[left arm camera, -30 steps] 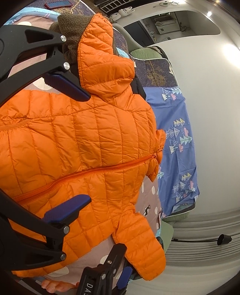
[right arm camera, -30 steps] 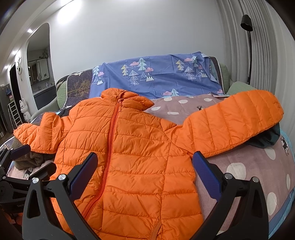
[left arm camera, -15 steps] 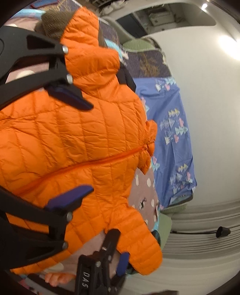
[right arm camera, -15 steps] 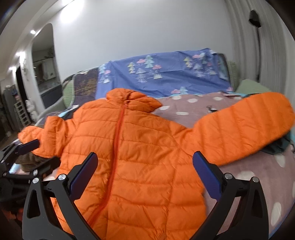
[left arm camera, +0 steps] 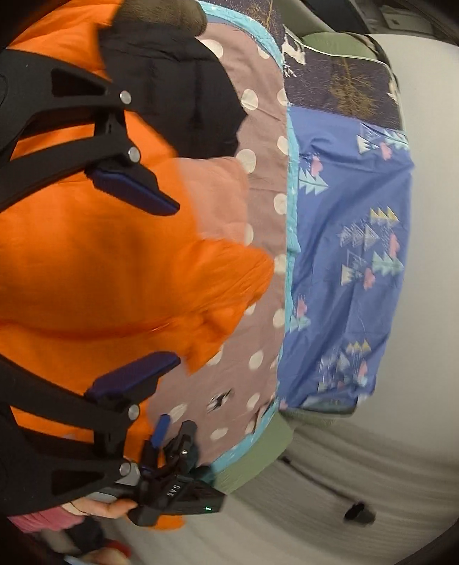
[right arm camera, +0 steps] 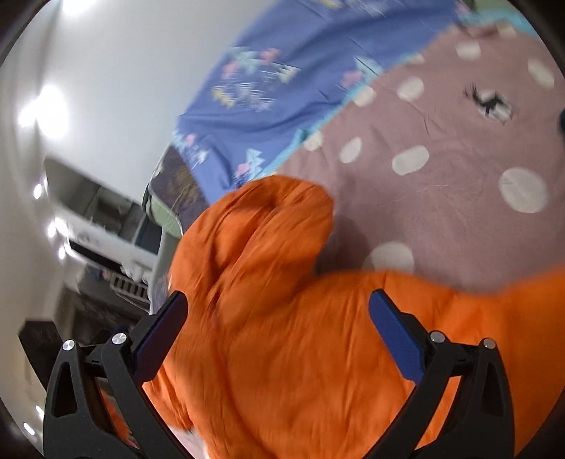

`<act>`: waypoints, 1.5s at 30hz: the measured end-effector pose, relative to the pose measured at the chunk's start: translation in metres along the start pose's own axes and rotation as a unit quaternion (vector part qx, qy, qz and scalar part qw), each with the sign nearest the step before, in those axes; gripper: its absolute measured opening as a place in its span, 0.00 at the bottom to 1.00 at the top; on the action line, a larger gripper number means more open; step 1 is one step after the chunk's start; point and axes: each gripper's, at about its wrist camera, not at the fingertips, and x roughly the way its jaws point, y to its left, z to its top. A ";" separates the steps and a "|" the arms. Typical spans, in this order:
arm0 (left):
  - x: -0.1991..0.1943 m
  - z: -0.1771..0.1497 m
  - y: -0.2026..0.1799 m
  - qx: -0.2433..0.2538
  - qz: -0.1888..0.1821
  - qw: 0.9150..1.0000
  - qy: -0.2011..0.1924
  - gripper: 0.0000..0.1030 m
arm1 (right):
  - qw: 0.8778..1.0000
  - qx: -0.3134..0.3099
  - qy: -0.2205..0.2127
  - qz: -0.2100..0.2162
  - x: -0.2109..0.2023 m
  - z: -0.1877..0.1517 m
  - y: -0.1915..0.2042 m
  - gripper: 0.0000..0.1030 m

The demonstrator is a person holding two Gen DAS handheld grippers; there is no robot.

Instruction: Fold large clothes

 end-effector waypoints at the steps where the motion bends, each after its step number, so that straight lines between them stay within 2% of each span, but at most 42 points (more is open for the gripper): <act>1: 0.013 0.009 0.003 -0.007 -0.005 1.000 0.007 0.84 | 1.000 0.023 0.012 0.013 0.016 0.011 -0.010 0.99; 4: 0.060 0.034 0.013 -0.024 -0.007 0.999 0.031 0.87 | 0.996 0.068 0.051 0.041 0.062 0.031 -0.030 0.99; 6: 0.091 0.048 0.019 -0.032 0.000 0.998 0.046 0.88 | 0.994 0.083 0.063 0.043 0.086 0.040 -0.038 0.99; 10: 0.138 0.066 0.032 -0.063 -0.022 0.994 0.083 0.87 | 0.987 0.103 0.081 0.094 0.128 0.058 -0.050 0.99; 12: 0.151 0.070 0.033 -0.060 -0.021 0.994 0.085 0.80 | 0.983 0.104 0.085 0.128 0.140 0.065 -0.047 0.96; 13: 0.157 0.073 0.032 -0.052 -0.030 0.995 0.085 0.62 | 0.983 0.097 0.078 0.137 0.141 0.068 -0.044 0.89; 14: 0.160 0.075 0.029 -0.041 -0.044 0.994 0.087 0.40 | 0.984 0.085 0.070 0.143 0.141 0.071 -0.037 0.64; 15: 0.162 0.076 0.025 -0.030 -0.055 0.994 0.085 0.31 | 0.985 0.074 0.064 0.143 0.141 0.073 -0.033 0.42; 16: 0.161 0.078 0.020 -0.021 -0.058 0.995 0.080 0.21 | 0.988 0.054 0.054 0.137 0.138 0.077 -0.023 0.36; 18: 0.144 0.080 0.009 0.005 -0.074 0.996 0.046 0.17 | 0.989 0.018 0.032 0.140 0.127 0.080 -0.009 0.25; 21: 0.096 0.082 -0.003 0.029 -0.107 0.994 -0.014 0.17 | 0.981 -0.056 -0.005 0.185 0.078 0.076 0.022 0.21; 24: 0.033 0.071 -0.010 0.066 -0.145 0.984 -0.081 0.17 | 0.967 -0.131 -0.036 0.217 0.027 0.061 0.052 0.21; 26: -0.004 0.051 -0.013 0.086 -0.167 0.976 -0.108 0.23 | 0.947 -0.221 -0.064 0.226 -0.016 0.037 0.079 0.24; 28: -0.035 0.025 -0.014 0.111 -0.186 0.969 -0.119 0.35 | 0.925 -0.302 -0.073 0.218 -0.054 0.000 0.097 0.43; 29: -0.044 0.011 -0.013 0.120 -0.190 0.967 -0.117 0.39 | 0.918 -0.329 -0.068 0.210 -0.064 -0.018 0.101 0.58; 31: -0.065 -0.024 -0.010 0.136 -0.198 0.964 -0.113 0.44 | 0.906 -0.381 -0.045 0.177 -0.082 -0.062 0.099 0.59; 33: -0.082 -0.061 -0.001 0.135 -0.208 0.963 -0.108 0.47 | 0.902 -0.403 -0.026 0.153 -0.087 -0.091 0.092 0.63; 35: -0.098 -0.094 0.010 0.123 -0.216 0.962 -0.112 0.57 | 0.902 -0.418 -0.005 0.110 -0.090 -0.123 0.077 0.66; 37: -0.107 -0.116 0.019 0.115 -0.208 0.964 -0.119 0.59 | 0.902 -0.424 0.015 0.084 -0.094 -0.148 0.062 0.67; 41: -0.109 -0.138 0.018 0.095 -0.191 0.970 -0.113 0.59 | 0.912 -0.399 0.030 0.094 -0.091 -0.174 0.054 0.70; 42: -0.106 -0.138 0.013 0.095 -0.186 0.972 -0.111 0.59 | 0.916 -0.388 0.026 0.093 -0.085 -0.174 0.055 0.70; 45: -0.084 -0.136 -0.011 0.111 -0.138 0.978 -0.107 0.59 | 0.943 -0.328 -0.012 0.058 -0.077 -0.175 0.060 0.70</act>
